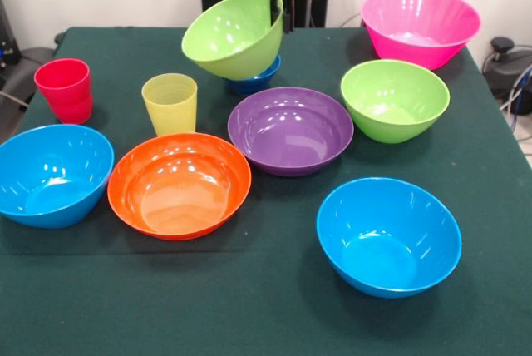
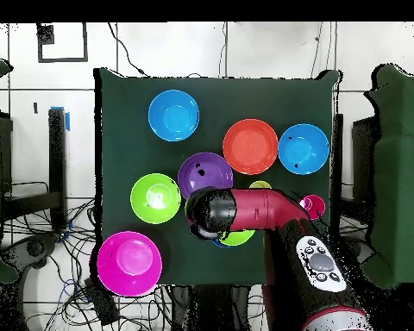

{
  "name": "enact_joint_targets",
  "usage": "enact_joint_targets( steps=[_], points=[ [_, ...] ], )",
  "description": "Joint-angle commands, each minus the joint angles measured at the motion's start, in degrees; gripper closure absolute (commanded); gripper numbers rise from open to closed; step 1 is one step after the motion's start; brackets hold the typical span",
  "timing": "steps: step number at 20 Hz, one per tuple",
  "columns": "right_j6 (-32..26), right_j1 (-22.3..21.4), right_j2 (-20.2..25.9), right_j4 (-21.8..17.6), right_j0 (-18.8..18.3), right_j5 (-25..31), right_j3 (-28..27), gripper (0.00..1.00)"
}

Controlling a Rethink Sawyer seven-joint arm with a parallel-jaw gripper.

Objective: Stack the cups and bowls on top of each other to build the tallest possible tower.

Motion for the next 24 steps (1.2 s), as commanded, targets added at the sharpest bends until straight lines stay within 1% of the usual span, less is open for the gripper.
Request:
enact_joint_targets(
  steps=[1, 8, 20, 24],
  points=[
    [2.55, 1.27, -0.94, -3.99, 2.03, -3.87, 4.13, 1.0],
    [1.66, -0.23, -0.54, -2.71, 2.13, -2.09, 4.57, 1.0],
    [2.57, 2.18, -2.09, -4.68, 3.6, -4.98, 4.28, 1.0],
    [2.31, 2.04, -2.25, -4.92, 3.65, -4.86, 4.46, 1.0]
  ],
)
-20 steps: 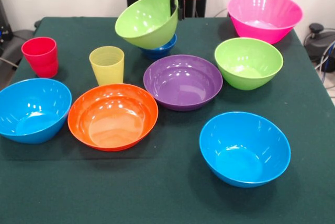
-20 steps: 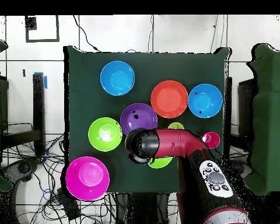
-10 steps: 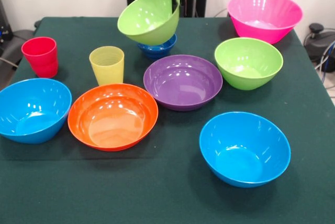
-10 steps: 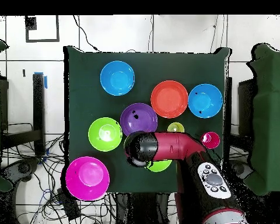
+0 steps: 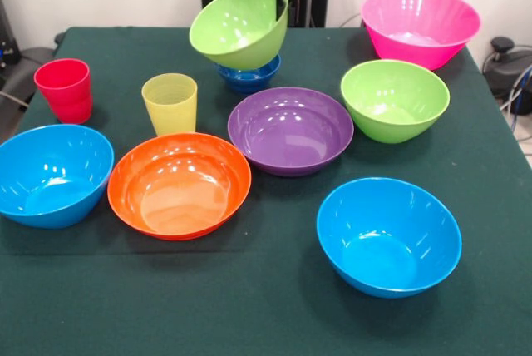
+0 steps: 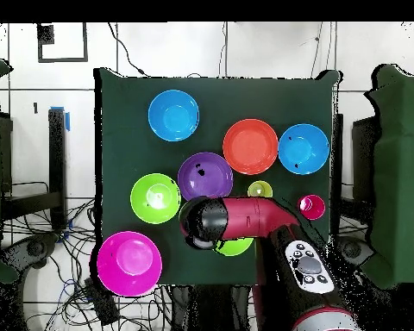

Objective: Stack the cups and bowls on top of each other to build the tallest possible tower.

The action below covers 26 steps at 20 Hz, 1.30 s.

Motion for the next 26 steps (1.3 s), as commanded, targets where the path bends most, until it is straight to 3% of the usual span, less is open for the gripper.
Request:
enact_joint_targets(
  steps=[1, 26],
  points=[
    [2.21, 1.85, -0.59, -4.2, 1.5, -4.83, 2.15, 1.0],
    [2.96, 2.55, -3.28, -5.72, 3.74, -4.92, -0.08, 1.0]
  ],
)
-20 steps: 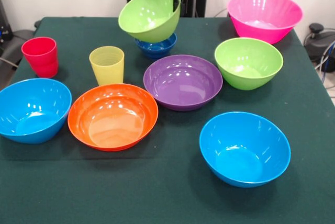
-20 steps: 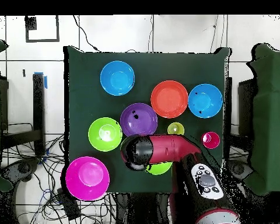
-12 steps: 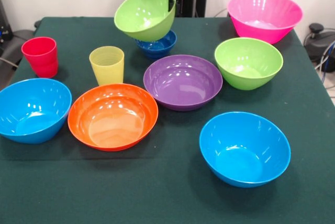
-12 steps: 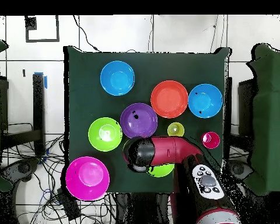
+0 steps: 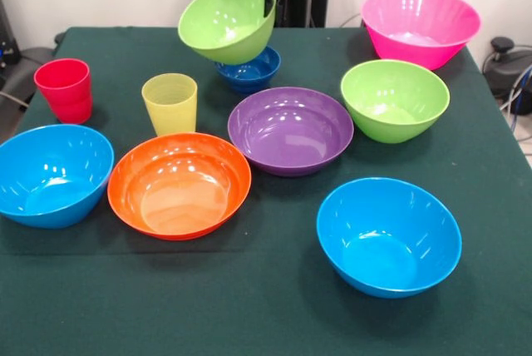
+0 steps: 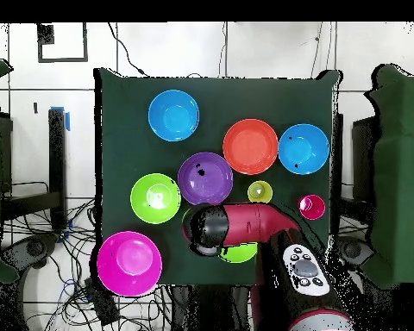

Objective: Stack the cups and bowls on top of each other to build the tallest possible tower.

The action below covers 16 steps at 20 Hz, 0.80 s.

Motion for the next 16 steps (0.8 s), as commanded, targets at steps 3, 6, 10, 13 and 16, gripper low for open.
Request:
enact_joint_targets(
  steps=[3, 6, 10, 13, 16],
  points=[
    [3.26, 2.09, -0.18, -3.8, 2.38, -5.88, 0.13, 1.0],
    [3.24, 2.17, -0.37, -3.55, 2.69, -5.85, 0.0, 1.0],
    [3.06, 3.05, -0.75, -3.51, 2.79, -6.7, -0.25, 1.0],
    [3.02, 3.68, -1.3, -3.63, 3.04, -7.85, -0.07, 1.0],
    [2.8, 4.15, -1.87, -3.78, 3.14, -8.7, 0.01, 1.0]
  ],
)
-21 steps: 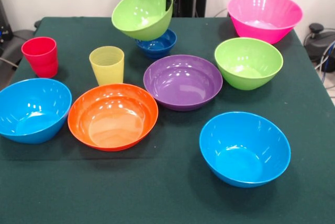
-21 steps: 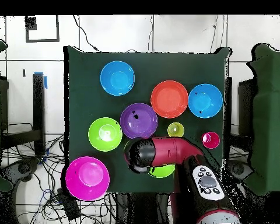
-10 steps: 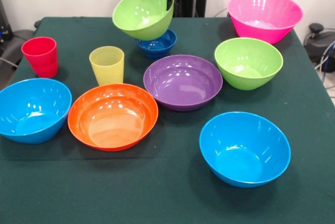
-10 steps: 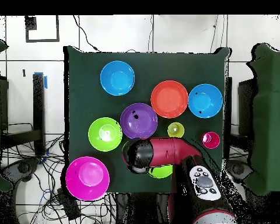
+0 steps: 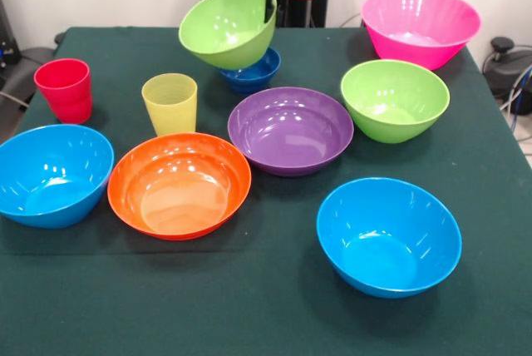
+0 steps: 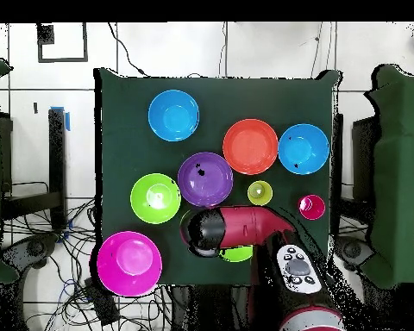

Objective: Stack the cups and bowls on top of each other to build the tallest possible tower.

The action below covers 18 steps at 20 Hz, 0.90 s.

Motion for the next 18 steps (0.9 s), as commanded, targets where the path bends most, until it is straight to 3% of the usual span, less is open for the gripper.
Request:
enact_joint_targets(
  steps=[1, 18],
  points=[
    [2.68, 2.76, 0.31, -3.85, 1.16, -5.28, 0.06, 1.0],
    [3.52, 4.41, -0.75, -2.61, 3.26, -6.2, -1.26, 1.0]
  ],
)
